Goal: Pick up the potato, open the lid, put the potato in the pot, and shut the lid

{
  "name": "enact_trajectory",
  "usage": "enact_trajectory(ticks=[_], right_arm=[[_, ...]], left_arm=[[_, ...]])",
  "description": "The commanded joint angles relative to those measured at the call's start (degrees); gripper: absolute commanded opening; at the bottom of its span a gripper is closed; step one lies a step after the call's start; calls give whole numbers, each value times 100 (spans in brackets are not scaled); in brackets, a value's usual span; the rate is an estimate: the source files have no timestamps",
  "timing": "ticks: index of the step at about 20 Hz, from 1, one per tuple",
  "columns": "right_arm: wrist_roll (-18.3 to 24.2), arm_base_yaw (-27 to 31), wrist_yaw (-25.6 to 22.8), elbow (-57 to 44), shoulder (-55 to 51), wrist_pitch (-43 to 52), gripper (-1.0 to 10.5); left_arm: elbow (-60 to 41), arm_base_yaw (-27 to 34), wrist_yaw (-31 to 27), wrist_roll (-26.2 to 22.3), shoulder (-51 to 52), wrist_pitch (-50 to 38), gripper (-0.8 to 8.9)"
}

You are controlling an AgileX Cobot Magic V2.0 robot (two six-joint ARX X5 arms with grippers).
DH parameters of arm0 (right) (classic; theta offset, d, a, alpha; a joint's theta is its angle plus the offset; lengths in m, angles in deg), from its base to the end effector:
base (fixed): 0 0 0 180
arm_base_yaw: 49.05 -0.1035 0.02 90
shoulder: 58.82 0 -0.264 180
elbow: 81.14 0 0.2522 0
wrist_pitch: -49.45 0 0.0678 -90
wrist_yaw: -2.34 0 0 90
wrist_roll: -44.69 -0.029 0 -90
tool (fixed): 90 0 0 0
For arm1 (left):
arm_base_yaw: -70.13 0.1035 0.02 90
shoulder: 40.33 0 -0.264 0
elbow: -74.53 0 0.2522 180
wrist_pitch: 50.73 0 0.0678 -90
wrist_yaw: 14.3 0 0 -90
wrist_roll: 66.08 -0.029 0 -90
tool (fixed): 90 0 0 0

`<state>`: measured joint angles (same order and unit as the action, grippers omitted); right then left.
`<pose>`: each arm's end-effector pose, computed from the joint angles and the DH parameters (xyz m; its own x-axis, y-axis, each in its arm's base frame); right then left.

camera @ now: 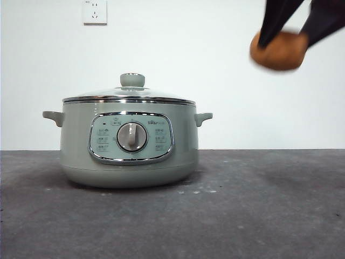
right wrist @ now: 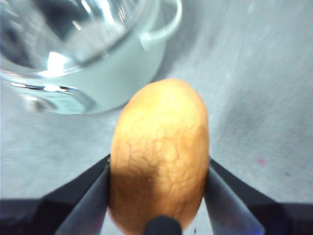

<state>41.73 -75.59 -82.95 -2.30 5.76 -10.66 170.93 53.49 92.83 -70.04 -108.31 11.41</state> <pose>0.1944 0.0997 0.3347 0.5843 0.3836 -0.7151 -0.4627 0.8814 0.0948 0.2105 -0.0718 0.4152 0.6772 -0.5098 -0.5305 0.5439 0.8325 -0.1057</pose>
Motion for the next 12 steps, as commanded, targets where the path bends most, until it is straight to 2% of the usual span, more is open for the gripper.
enact_trajectory(ticks=[1,4,7,12], right_arm=[[59,0,-26,2,-485,-286,-12],[52,-2,-24,2,-1095,-732,-12],[13,-2,-24,2,-1491,-1036,-12],[-9,-2,-24,2,-1827,-1482,-12]], left_arm=[[531,-286,-339,-332,-763,179,660],[1290,-636,-826,-428,-1843,308,659],[1692,-745,-817,-476,-2640,310,659],[1716,-767,-822,-533,-3399,33,659]])
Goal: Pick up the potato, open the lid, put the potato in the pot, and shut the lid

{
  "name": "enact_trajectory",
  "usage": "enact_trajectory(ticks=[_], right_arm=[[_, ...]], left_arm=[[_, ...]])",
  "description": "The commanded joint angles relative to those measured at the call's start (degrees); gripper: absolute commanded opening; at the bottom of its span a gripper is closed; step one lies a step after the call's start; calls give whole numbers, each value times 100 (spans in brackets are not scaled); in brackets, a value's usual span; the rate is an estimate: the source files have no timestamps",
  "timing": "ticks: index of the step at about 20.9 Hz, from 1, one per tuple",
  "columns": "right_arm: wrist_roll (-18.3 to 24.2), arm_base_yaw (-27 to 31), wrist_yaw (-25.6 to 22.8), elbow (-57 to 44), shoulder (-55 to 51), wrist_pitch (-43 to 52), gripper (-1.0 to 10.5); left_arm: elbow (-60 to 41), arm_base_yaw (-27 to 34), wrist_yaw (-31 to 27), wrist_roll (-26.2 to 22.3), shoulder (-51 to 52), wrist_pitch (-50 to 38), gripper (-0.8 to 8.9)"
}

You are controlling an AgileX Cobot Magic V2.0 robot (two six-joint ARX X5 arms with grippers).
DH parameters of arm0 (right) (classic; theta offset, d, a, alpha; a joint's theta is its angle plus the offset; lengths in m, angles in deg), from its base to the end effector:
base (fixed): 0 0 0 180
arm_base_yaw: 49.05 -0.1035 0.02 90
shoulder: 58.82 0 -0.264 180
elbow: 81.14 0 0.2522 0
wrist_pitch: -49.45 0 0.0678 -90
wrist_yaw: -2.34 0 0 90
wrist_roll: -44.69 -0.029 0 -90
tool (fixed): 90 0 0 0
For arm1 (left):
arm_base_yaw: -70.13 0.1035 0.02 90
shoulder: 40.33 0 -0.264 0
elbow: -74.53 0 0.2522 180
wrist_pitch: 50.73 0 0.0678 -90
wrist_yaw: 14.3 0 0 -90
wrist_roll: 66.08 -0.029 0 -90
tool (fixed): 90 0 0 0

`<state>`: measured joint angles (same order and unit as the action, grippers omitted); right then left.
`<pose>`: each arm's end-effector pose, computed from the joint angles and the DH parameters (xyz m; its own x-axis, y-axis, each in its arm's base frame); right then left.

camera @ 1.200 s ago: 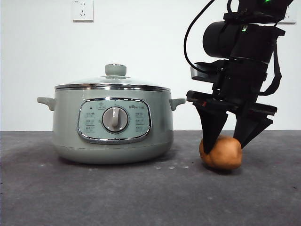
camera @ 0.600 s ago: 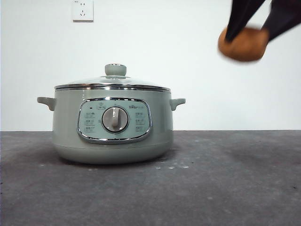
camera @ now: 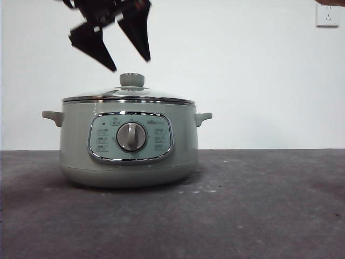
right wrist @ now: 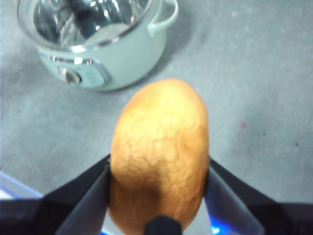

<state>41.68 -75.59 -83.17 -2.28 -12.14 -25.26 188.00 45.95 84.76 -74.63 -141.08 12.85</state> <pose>0.1096 0.0573 0.3645 0.6223 0.3983 -0.6739 -0.4646 0.8808 0.0915 0.3413 -0.1582 0.3436 0.5042 -0.3990 -0.7659 0.5949 0.8034 -0.0269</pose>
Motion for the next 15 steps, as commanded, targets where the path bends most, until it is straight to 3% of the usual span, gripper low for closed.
enact_trajectory(ticks=[1,8,10,15], right_arm=[[-7,-2,-2,0,-66,-61,-12],[-90,-2,0,0,-98,-107,-12],[-90,-2,0,0,-98,-105,-12],[-103,-2,0,0,-98,-76,-12]], left_arm=[[9,-13,-17,-74,-199,-179,658],[9,-17,-24,-68,-341,-522,654],[9,-9,-35,-66,-341,-481,586],[9,-9,-31,-68,-393,-435,583]])
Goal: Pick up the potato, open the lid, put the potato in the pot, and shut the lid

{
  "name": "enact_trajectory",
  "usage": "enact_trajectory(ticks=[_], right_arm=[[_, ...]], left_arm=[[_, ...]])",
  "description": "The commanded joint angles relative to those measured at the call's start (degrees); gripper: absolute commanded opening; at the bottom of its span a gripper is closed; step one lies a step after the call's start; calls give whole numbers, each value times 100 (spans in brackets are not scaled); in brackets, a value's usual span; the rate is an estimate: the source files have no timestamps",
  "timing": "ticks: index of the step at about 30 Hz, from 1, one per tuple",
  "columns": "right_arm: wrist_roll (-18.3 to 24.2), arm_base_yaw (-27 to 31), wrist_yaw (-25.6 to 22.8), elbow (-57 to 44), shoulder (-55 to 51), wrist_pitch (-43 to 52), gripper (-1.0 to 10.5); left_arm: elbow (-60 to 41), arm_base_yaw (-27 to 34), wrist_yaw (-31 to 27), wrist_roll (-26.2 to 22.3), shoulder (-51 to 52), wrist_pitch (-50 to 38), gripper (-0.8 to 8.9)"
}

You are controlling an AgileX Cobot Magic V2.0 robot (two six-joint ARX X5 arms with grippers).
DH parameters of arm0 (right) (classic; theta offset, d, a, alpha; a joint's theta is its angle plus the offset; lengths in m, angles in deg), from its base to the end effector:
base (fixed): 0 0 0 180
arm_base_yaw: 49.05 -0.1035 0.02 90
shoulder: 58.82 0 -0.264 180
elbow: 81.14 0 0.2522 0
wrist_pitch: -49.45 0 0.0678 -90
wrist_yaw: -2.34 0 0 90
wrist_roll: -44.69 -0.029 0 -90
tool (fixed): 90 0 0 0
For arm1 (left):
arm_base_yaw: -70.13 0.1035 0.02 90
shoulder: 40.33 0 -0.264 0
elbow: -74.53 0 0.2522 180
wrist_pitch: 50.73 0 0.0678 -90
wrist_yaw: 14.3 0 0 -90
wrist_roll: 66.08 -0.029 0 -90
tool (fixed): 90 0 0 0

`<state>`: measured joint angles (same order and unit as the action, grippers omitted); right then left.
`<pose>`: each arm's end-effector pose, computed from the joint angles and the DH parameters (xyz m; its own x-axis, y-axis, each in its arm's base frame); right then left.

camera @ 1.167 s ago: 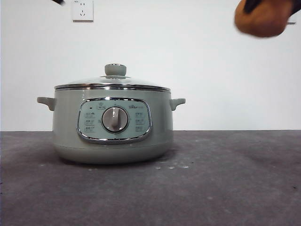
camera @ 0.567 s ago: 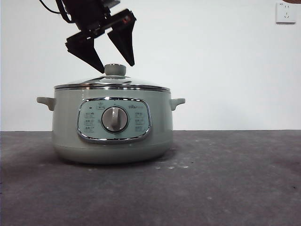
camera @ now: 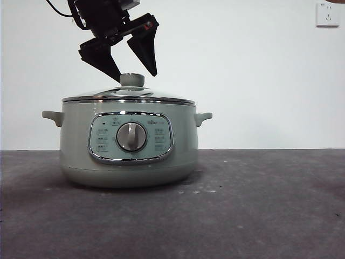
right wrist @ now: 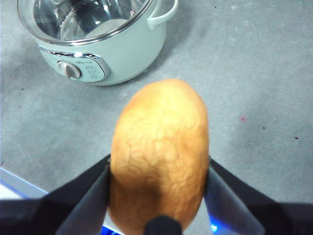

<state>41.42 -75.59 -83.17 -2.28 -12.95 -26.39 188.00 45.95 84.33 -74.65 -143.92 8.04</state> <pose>0.1051 0.0550 0.3645 0.6189 0.3966 -0.6780 -0.4613 0.8822 0.0950 0.3576 -0.1653 0.3307 0.5316 -0.4032 -0.7449 0.5919 0.8059 -0.0138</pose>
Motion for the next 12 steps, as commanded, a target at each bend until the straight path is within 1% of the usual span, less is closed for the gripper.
enact_trajectory(ticks=[1,4,6,7,10,12], right_arm=[[-87,-2,0,0,-17,37,-12],[-85,-2,0,0,-20,26,-12],[-87,-2,0,0,-20,26,-12],[-85,-2,0,0,-17,26,-12],[-85,-2,0,0,-20,9,-12],[-83,-2,0,0,-17,-42,-12]], left_arm=[[9,-9,13,-66,-142,101,583],[9,-9,11,-61,-219,208,574],[9,-9,11,-42,-219,186,463],[9,-9,11,-42,-219,177,426],[9,-9,11,4,-219,186,352],[9,0,11,4,-219,184,275]])
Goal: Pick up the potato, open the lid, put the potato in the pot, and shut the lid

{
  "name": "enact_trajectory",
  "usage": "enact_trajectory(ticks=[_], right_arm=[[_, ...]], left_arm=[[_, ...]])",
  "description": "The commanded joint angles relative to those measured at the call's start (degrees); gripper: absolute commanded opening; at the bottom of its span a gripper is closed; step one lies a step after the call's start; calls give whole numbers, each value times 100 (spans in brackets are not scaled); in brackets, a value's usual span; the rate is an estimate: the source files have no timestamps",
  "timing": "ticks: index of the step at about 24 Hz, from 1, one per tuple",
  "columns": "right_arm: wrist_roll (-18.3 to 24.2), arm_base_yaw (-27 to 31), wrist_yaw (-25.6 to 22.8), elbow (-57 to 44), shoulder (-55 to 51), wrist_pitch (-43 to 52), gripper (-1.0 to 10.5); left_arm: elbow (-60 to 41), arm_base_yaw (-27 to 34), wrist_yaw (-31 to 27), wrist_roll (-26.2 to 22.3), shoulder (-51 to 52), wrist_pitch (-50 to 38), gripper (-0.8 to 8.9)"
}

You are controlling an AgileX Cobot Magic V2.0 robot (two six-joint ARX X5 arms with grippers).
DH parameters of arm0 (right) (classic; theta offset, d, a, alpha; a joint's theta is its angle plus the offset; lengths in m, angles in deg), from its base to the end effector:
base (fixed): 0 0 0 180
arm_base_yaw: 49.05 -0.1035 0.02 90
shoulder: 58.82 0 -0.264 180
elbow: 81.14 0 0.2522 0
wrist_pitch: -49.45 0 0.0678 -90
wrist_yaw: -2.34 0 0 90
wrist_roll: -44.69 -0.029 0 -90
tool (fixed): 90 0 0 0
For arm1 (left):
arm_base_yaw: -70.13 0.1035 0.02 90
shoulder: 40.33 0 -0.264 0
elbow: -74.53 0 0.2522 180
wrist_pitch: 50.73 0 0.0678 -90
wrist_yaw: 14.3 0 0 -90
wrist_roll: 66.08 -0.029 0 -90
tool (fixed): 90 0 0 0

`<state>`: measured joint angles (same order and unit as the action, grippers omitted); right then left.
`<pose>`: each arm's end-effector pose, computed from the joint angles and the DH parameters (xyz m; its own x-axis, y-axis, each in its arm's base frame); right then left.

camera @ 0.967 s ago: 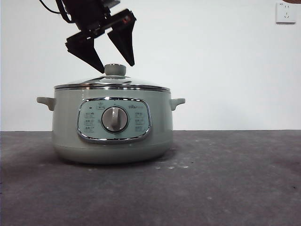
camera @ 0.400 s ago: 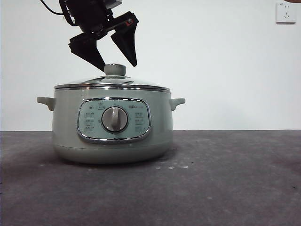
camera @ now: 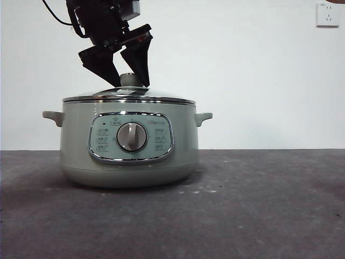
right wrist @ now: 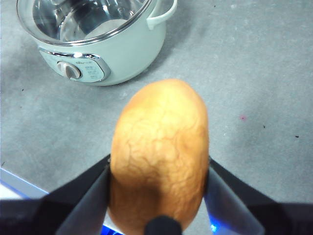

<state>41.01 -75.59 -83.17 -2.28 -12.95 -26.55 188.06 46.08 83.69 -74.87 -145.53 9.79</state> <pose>0.1049 0.0550 0.3643 0.6172 0.3958 -0.6800 -0.4565 0.8841 0.1002 0.3617 -0.1658 0.3185 0.4977 -0.3743 -0.7824 0.5860 0.8102 -0.0148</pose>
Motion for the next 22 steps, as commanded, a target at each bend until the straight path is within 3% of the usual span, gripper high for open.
enact_trajectory(ticks=[1,5,8,15,22], right_arm=[[-42,-2,-2,0,-17,-57,-12],[-37,-2,-2,0,-13,-81,-12],[-37,-2,-2,0,-11,-81,-12],[-37,-2,-2,0,0,-77,-11],[-37,-2,-2,0,2,-55,-12]], left_arm=[[2,-13,76,26,-57,13,241],[2,-15,98,26,-55,31,202],[2,-15,96,26,-55,33,-17],[13,26,101,20,111,-37,-8],[13,240,142,22,1003,-166,-8]])
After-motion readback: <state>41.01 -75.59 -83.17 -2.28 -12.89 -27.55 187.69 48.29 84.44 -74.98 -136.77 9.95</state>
